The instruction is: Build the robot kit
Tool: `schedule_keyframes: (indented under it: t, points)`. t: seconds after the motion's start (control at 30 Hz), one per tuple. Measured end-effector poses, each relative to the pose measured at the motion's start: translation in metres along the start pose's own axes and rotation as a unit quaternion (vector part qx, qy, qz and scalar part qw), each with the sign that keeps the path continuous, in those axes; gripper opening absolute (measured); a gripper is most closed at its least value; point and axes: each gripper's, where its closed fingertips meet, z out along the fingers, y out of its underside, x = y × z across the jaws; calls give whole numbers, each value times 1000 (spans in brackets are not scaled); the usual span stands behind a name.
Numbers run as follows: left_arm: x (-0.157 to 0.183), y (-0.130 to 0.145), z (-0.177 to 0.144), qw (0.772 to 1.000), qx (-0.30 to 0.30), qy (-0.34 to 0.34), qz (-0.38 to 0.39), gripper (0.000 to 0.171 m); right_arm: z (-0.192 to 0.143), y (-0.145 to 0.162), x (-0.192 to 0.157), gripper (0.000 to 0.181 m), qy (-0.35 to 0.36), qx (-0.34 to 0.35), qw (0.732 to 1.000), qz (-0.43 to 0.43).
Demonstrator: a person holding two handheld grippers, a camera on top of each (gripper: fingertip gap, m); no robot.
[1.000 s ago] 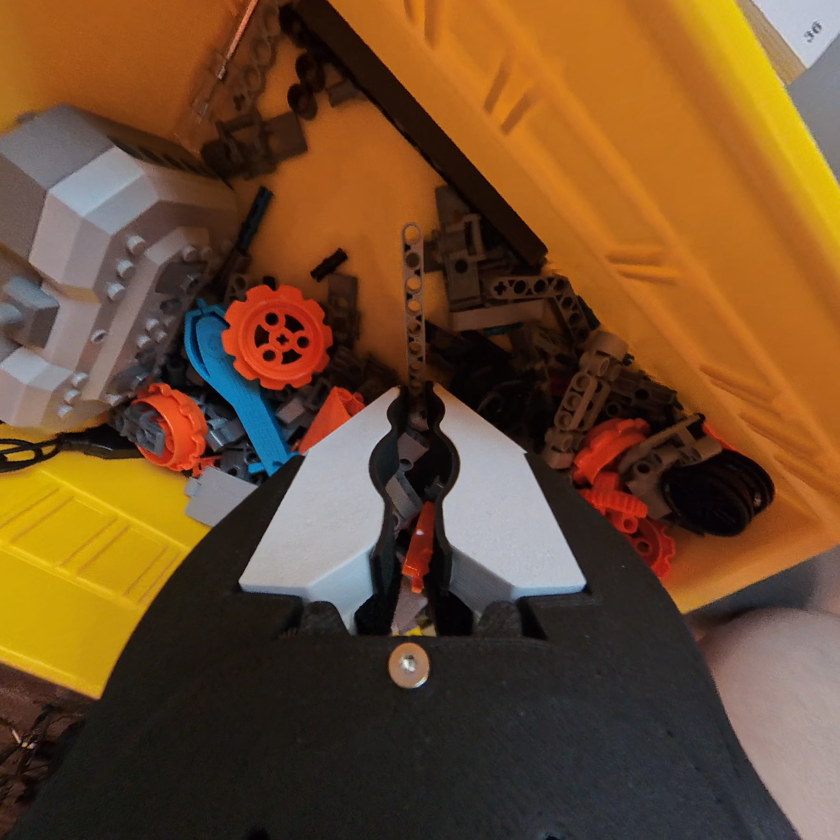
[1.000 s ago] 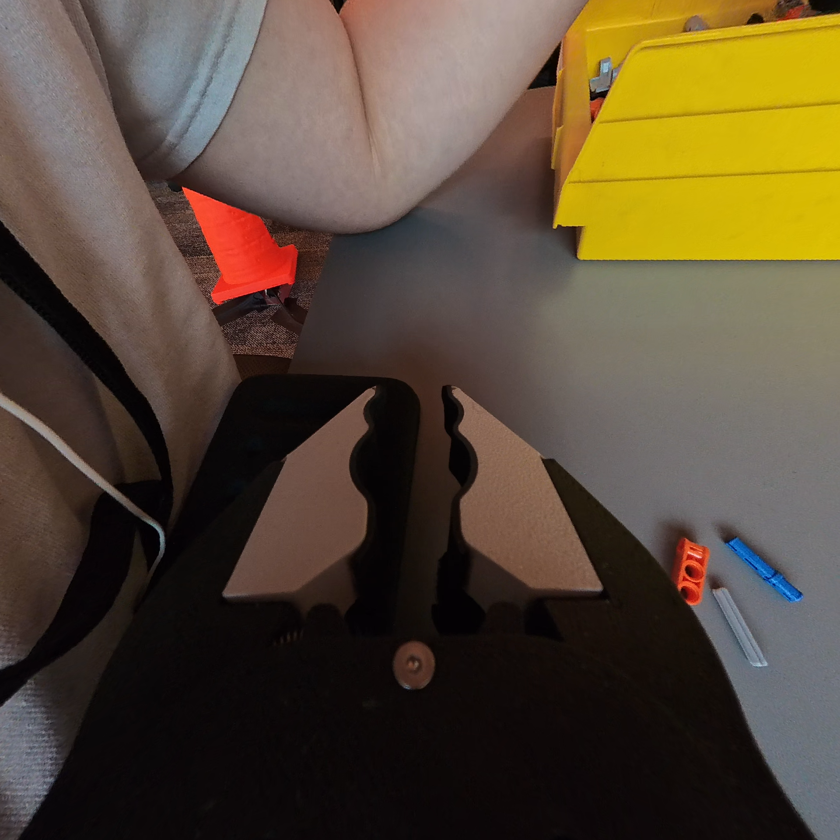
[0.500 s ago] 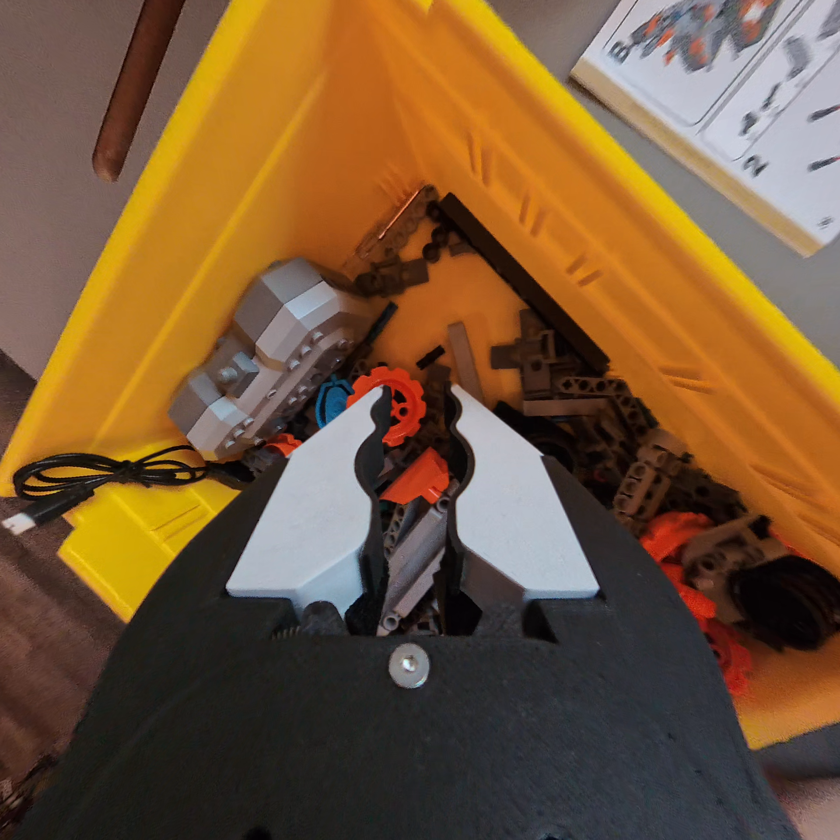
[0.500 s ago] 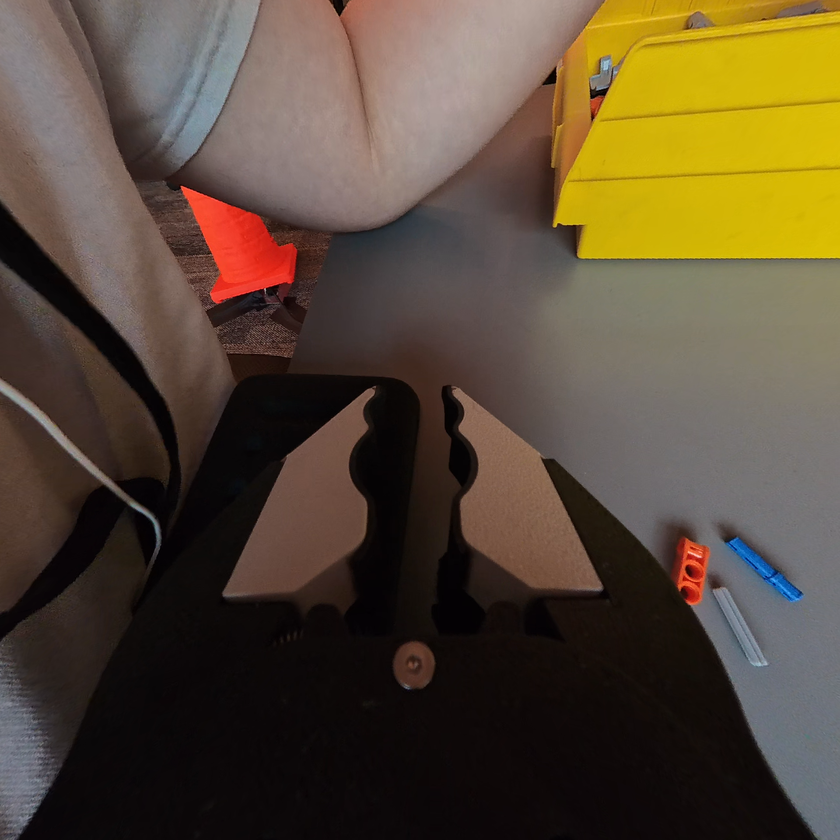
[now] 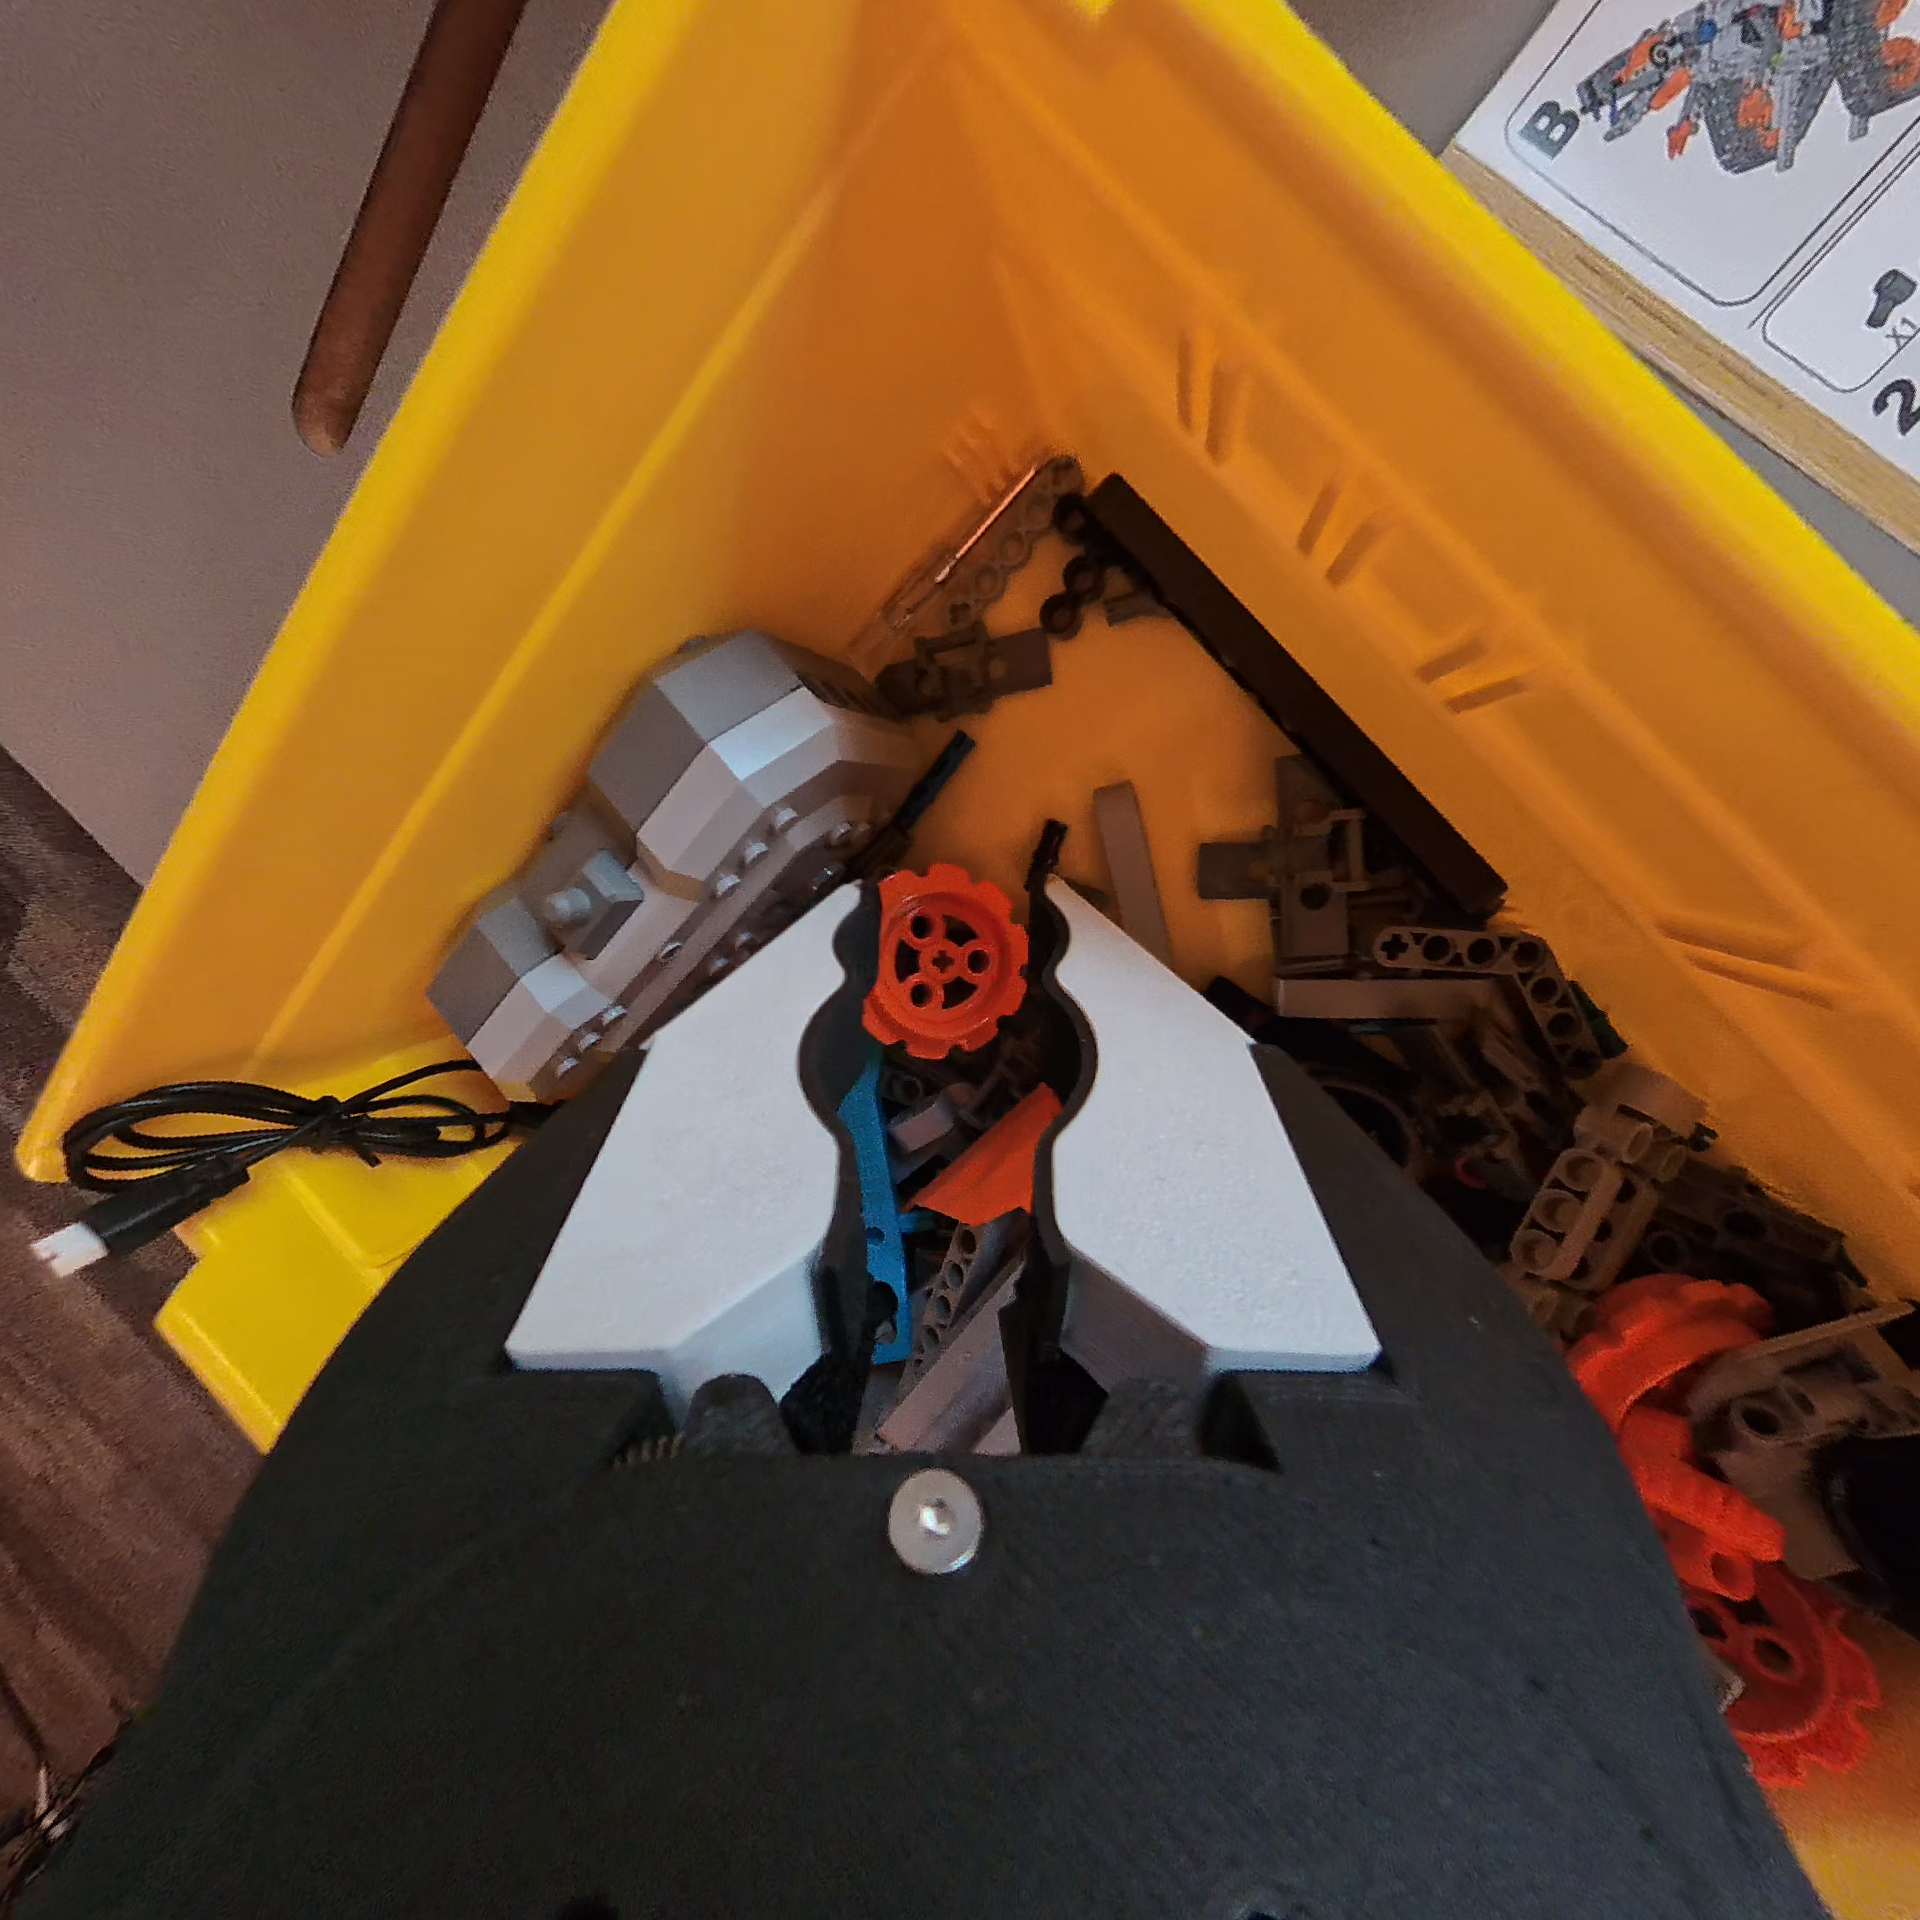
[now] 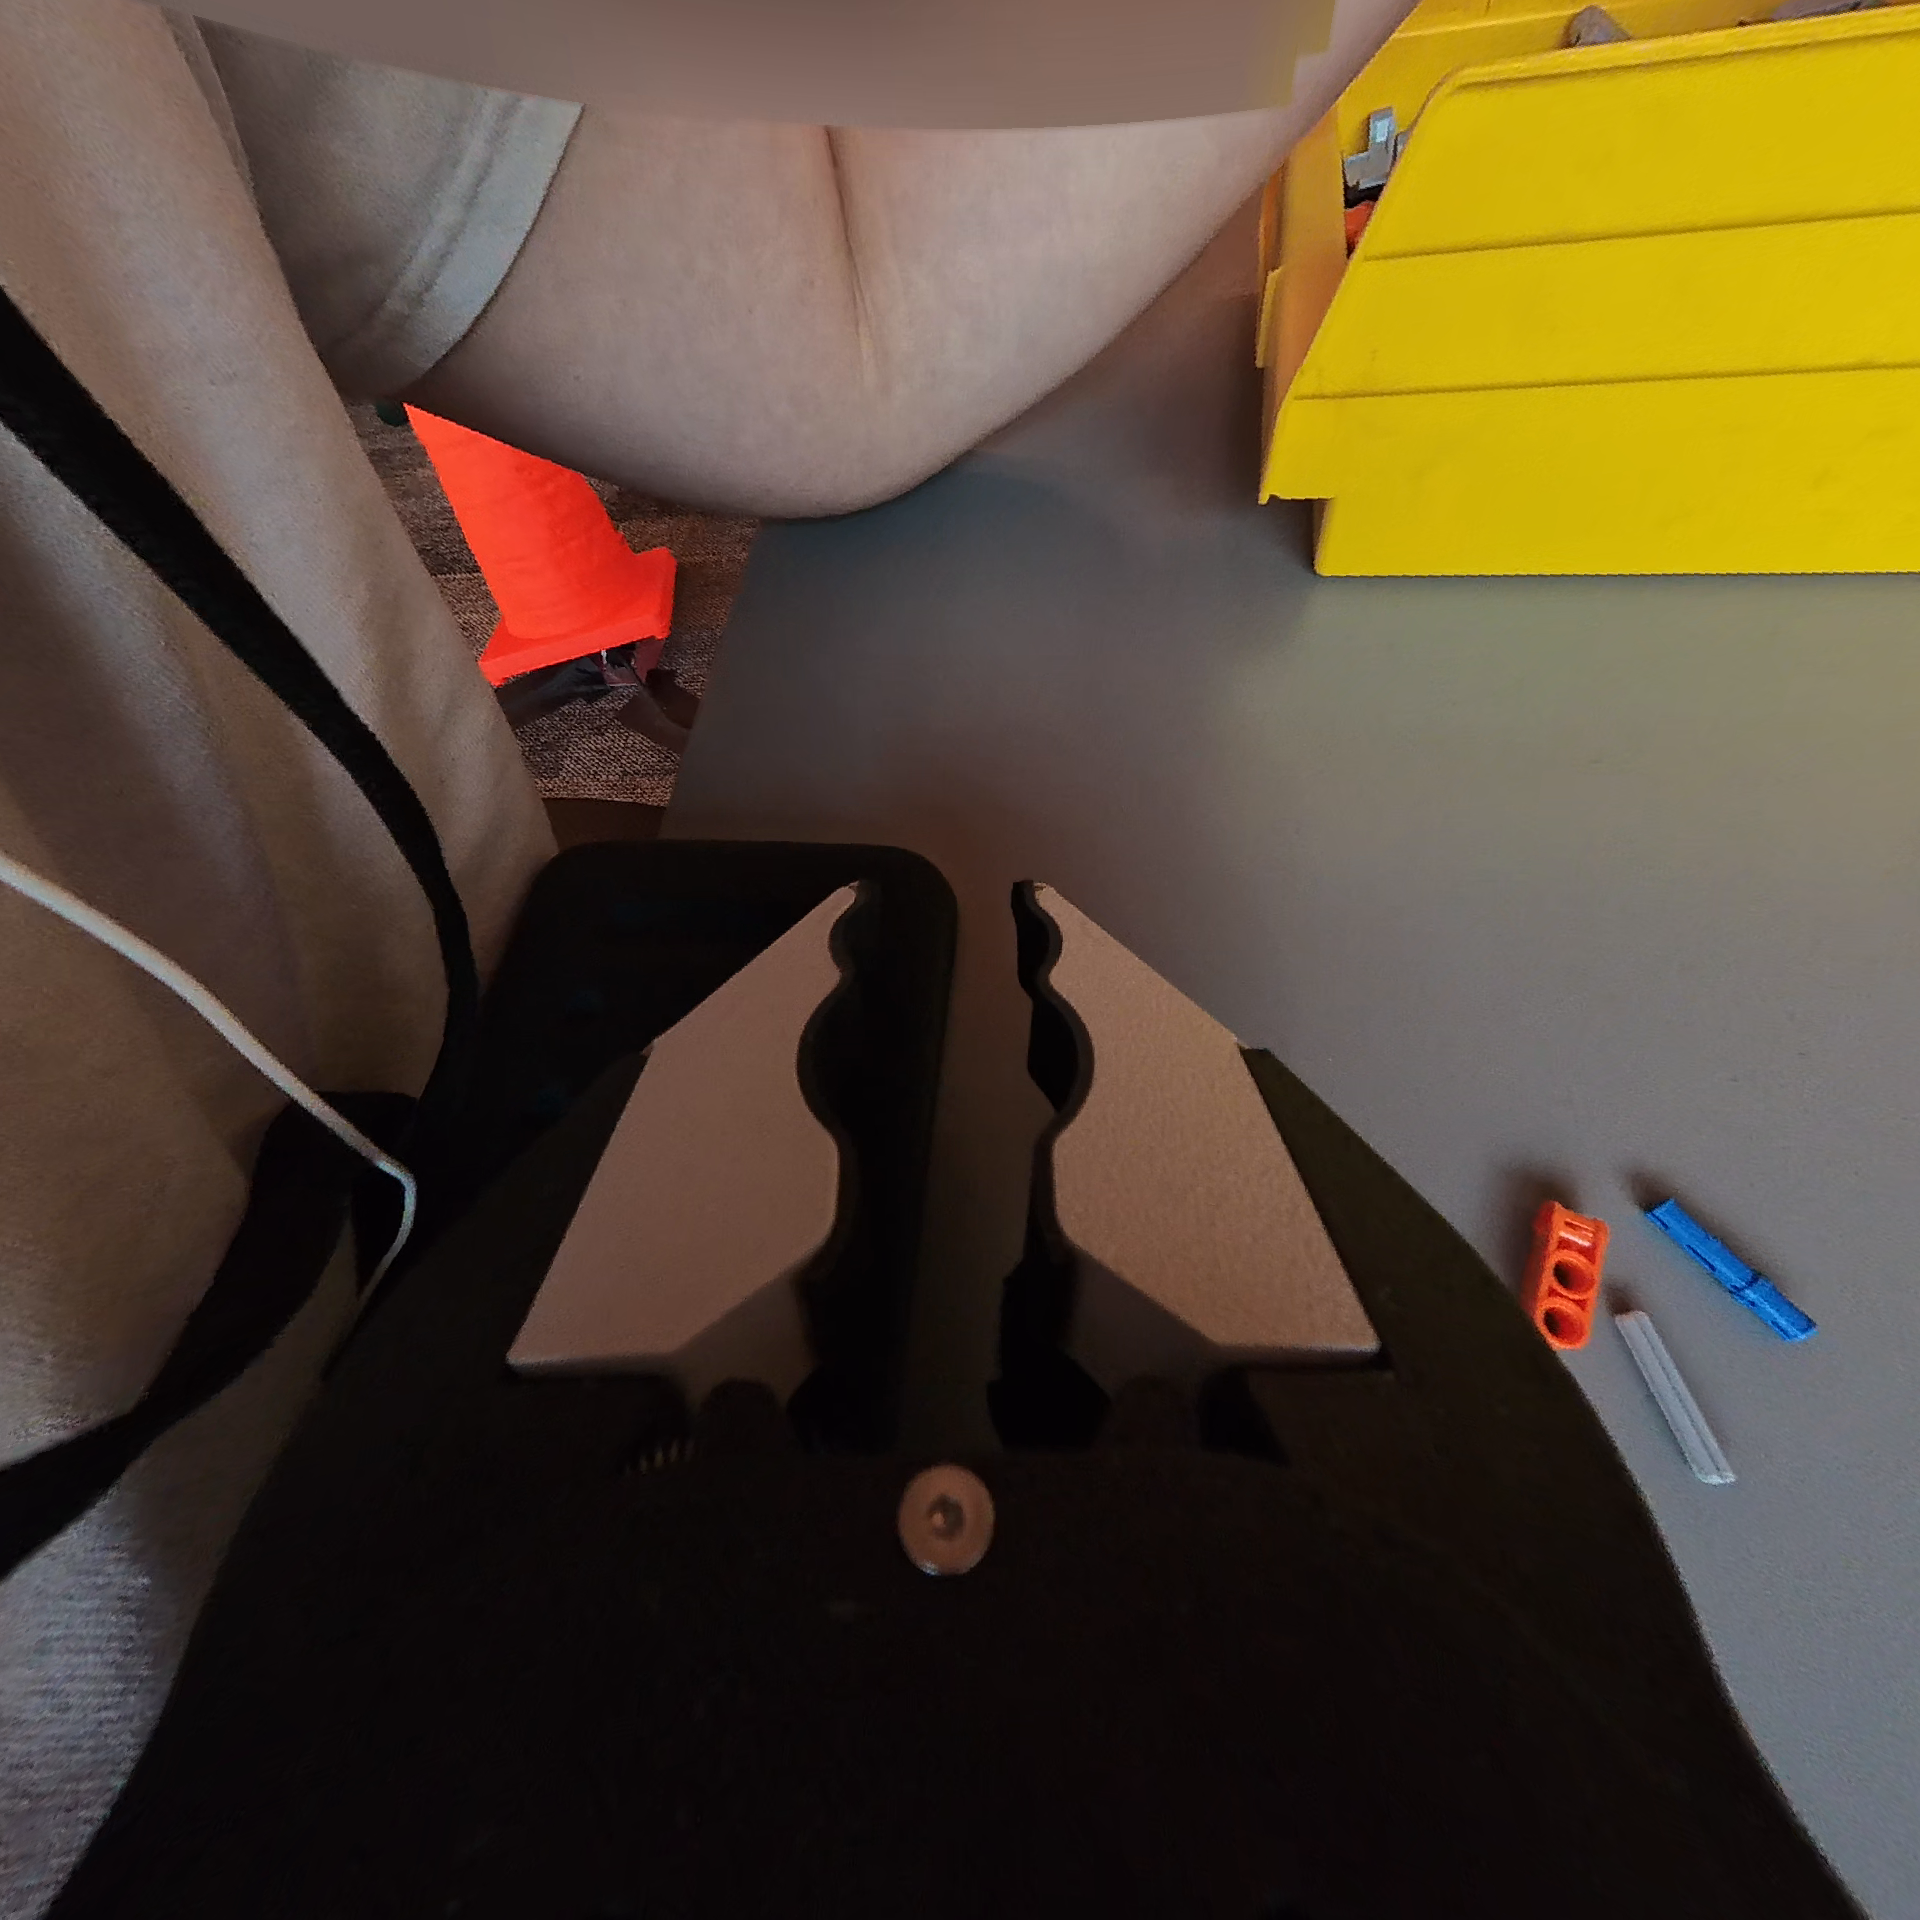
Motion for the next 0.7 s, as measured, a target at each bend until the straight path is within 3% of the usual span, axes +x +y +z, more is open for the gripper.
schedule_keyframes:
  t: [0.23, 0.7]
  points:
    - [-3, 6, 1, 1000, 6, 1, 9, 27, 0, 0, 1, 27, 1, 1, 1000, 4]
    - [17, -11, 8, 995, 26, 2, 95, 18, 0, -1, 0, 28, 1, 1, 1000, 1]
